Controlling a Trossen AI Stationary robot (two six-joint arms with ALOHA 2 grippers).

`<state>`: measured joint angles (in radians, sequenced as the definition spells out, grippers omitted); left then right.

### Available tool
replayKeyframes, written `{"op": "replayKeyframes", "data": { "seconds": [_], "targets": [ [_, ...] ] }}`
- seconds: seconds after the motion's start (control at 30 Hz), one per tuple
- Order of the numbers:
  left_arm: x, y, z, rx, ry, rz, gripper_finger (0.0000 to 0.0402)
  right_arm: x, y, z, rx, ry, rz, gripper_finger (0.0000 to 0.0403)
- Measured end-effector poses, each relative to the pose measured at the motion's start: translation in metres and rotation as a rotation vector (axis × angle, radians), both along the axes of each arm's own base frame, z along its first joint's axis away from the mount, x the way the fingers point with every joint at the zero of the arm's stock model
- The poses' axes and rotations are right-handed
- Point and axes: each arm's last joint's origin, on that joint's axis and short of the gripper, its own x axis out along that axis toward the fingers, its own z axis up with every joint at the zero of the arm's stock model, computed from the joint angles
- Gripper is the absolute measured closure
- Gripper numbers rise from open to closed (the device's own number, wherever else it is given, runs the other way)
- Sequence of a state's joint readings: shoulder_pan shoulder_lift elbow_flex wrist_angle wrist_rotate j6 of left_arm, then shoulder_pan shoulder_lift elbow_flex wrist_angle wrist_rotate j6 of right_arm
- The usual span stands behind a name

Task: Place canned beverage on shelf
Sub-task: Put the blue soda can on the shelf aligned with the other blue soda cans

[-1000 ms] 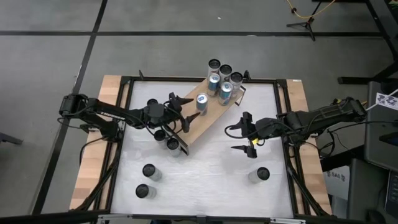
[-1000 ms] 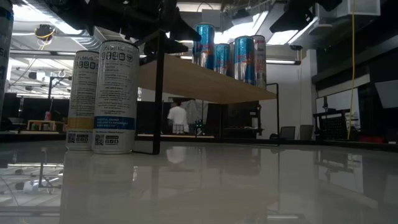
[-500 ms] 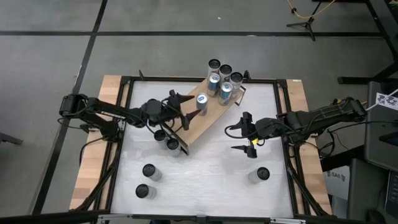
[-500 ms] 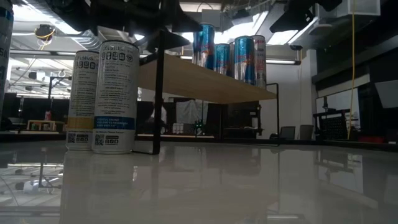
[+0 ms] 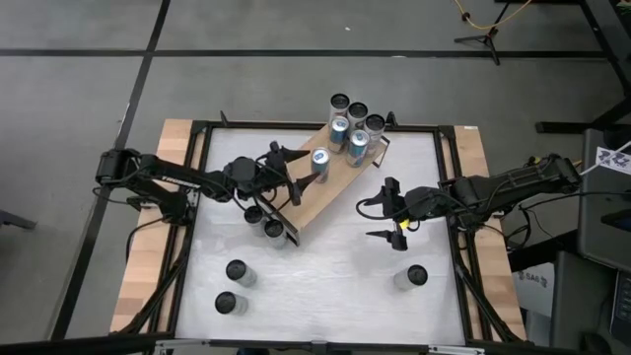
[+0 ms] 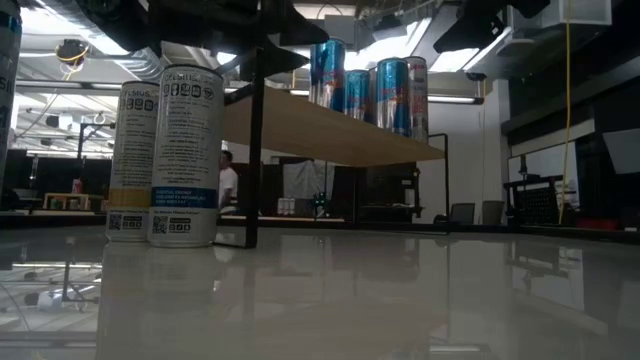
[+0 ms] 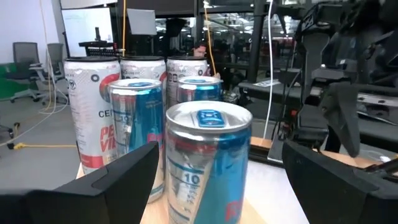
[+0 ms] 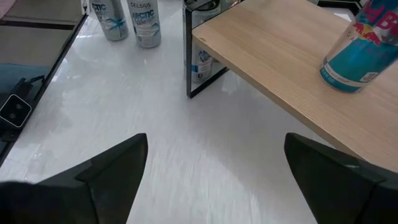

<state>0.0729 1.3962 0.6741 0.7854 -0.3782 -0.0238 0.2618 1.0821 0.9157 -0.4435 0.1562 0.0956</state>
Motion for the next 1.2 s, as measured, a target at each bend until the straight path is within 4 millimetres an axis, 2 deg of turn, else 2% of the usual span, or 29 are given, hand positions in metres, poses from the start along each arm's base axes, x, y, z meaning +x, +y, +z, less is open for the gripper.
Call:
{"op": "replayKeyframes", "data": {
  "seconds": [0.37,0.57,1.07,1.2],
  "targets": [
    [0.022,0.003,0.000,0.010,0.020,0.005,0.0066,0.000,0.000,0.000,-0.001,0.002,0.000,0.0029],
    [0.021,0.011,-0.002,0.003,0.040,0.032,0.0071,0.000,0.000,0.000,0.000,0.002,0.002,0.0029],
    [0.021,0.017,-0.004,0.004,0.054,-0.005,0.0170,0.000,0.000,0.000,0.001,0.002,0.003,0.0029],
    [0.021,0.017,-0.004,0.004,0.055,-0.005,0.0184,0.000,0.000,0.000,0.001,0.002,0.002,0.0029]
  ]
}}
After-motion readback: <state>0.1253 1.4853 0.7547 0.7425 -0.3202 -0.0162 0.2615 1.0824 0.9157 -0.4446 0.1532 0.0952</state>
